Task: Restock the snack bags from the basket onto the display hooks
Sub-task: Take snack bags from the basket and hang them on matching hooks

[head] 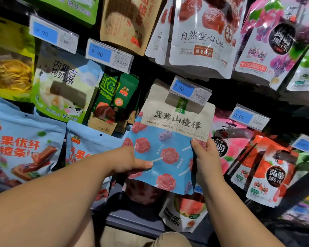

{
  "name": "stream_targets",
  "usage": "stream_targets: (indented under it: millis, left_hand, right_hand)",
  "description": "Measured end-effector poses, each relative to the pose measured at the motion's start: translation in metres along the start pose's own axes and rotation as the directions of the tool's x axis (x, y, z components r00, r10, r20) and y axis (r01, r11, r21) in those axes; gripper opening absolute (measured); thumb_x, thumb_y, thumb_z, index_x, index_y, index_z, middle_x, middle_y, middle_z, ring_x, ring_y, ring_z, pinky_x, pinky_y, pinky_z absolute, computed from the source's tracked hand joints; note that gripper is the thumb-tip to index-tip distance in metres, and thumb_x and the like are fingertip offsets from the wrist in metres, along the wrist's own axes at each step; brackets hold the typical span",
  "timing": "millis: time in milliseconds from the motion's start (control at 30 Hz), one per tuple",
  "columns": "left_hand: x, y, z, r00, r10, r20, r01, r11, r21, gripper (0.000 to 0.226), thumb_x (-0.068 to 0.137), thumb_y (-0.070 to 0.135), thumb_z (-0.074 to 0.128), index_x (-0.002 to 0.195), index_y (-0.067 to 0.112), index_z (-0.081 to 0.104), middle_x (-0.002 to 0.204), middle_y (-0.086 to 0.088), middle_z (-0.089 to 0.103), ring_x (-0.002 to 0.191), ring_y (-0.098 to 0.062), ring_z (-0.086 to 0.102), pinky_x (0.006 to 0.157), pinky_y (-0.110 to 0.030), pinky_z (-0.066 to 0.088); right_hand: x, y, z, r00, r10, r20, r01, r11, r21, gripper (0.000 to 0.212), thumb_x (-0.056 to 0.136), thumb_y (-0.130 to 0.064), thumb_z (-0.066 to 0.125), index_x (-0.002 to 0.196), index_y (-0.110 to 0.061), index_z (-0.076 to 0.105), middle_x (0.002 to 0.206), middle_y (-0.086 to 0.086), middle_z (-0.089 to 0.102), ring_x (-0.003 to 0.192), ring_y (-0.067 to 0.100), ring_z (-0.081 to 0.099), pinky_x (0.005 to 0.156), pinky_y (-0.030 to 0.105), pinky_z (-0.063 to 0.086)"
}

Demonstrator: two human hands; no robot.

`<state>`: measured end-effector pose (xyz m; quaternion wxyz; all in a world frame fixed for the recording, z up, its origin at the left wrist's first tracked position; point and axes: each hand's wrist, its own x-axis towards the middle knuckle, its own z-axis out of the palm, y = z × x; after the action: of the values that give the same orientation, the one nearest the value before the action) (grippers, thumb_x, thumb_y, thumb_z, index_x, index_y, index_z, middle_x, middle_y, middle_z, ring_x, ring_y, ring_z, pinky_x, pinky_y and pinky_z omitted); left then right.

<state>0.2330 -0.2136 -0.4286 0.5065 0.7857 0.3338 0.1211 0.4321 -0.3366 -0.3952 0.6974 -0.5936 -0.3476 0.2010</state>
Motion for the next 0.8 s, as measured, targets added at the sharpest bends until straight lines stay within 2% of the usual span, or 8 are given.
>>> stream_targets:
  millis: [133, 233, 300, 400, 467, 567, 667, 800]
  left_hand:
    - [0.004, -0.009, -0.001, 1.000, 0.014, 0.022, -0.014, 1.000, -0.018, 0.028, 0.082, 0.045, 0.075, 0.072, 0.019, 0.067, 0.058, 0.016, 0.064, 0.057, 0.000, 0.057, 0.057, -0.014, 0.042]
    - [0.003, -0.008, -0.001, 0.999, 0.012, 0.032, -0.011, 1.000, -0.027, 0.038, 0.079, 0.051, 0.076, 0.095, 0.017, 0.074, 0.091, -0.002, 0.075, 0.078, -0.015, 0.066, 0.079, -0.028, 0.051]
    - [0.005, -0.010, -0.002, 1.000, 0.002, 0.028, -0.001, 0.999, -0.050, 0.032, 0.080, 0.048, 0.077, 0.091, 0.018, 0.075, 0.087, 0.001, 0.076, 0.078, -0.011, 0.067, 0.077, -0.023, 0.051]
    - [0.006, -0.008, -0.001, 1.000, -0.008, -0.001, 0.008, 0.997, -0.075, 0.026, 0.084, 0.042, 0.074, 0.069, 0.023, 0.066, 0.056, 0.018, 0.064, 0.055, 0.004, 0.059, 0.054, -0.011, 0.041]
    - [0.007, -0.007, 0.000, 1.000, -0.008, -0.026, 0.005, 0.994, -0.112, 0.014, 0.086, 0.043, 0.071, 0.084, 0.029, 0.068, 0.069, 0.022, 0.068, 0.065, 0.006, 0.063, 0.056, -0.009, 0.043]
    - [0.011, -0.007, 0.002, 0.995, -0.047, -0.091, 0.034, 0.990, -0.136, 0.030, 0.083, 0.056, 0.068, 0.096, 0.029, 0.066, 0.097, 0.009, 0.072, 0.089, -0.009, 0.066, 0.073, -0.020, 0.049]
    - [0.019, -0.009, 0.008, 0.980, -0.101, -0.169, 0.081, 0.989, -0.120, 0.051, 0.079, 0.065, 0.067, 0.108, 0.023, 0.067, 0.103, 0.001, 0.070, 0.090, -0.015, 0.064, 0.078, -0.028, 0.049]
    - [0.028, -0.011, 0.015, 0.972, -0.110, -0.207, 0.066, 0.976, -0.208, 0.039, 0.085, 0.051, 0.069, 0.115, 0.025, 0.066, 0.106, 0.004, 0.069, 0.094, -0.016, 0.063, 0.081, -0.027, 0.048]
  right_hand:
    - [0.003, 0.002, 0.001, 0.999, 0.026, -0.026, -0.027, 0.999, -0.018, 0.020, 0.098, -0.008, 0.057, 0.117, -0.013, 0.060, 0.113, 0.012, 0.072, 0.101, 0.032, 0.070, 0.087, 0.050, 0.057]
    - [0.006, 0.003, 0.002, 0.999, 0.043, -0.032, -0.043, 0.999, -0.029, 0.021, 0.097, -0.009, 0.058, 0.118, -0.013, 0.059, 0.114, 0.014, 0.072, 0.102, 0.034, 0.070, 0.089, 0.053, 0.056]
    - [0.007, 0.004, 0.003, 0.998, 0.051, -0.030, -0.052, 0.998, -0.033, 0.023, 0.097, -0.010, 0.058, 0.120, -0.011, 0.059, 0.113, 0.013, 0.072, 0.102, 0.035, 0.069, 0.091, 0.055, 0.055]
    - [0.011, 0.005, 0.006, 0.998, 0.048, -0.034, -0.050, 0.997, -0.055, 0.022, 0.098, -0.010, 0.058, 0.120, -0.009, 0.060, 0.111, 0.012, 0.073, 0.102, 0.035, 0.070, 0.092, 0.058, 0.054]
    - [0.014, 0.007, 0.009, 0.998, 0.036, -0.044, -0.039, 0.996, -0.080, 0.024, 0.095, -0.015, 0.062, 0.118, -0.010, 0.062, 0.110, 0.011, 0.074, 0.101, 0.035, 0.070, 0.092, 0.059, 0.053]
    - [0.019, 0.012, 0.015, 0.997, 0.034, -0.069, -0.043, 0.990, -0.136, 0.040, 0.078, -0.036, 0.068, 0.114, -0.018, 0.064, 0.107, 0.005, 0.075, 0.099, 0.029, 0.071, 0.091, 0.058, 0.054]
    - [0.025, 0.022, 0.018, 0.995, 0.030, -0.095, -0.045, 0.986, -0.158, 0.048, 0.071, -0.045, 0.067, 0.112, -0.022, 0.064, 0.106, 0.002, 0.074, 0.098, 0.027, 0.071, 0.091, 0.055, 0.055]
    - [0.026, 0.027, 0.019, 0.993, 0.029, -0.111, -0.052, 0.976, -0.212, 0.031, 0.081, -0.043, 0.071, 0.107, -0.027, 0.063, 0.105, 0.003, 0.072, 0.099, 0.027, 0.069, 0.090, 0.050, 0.055]
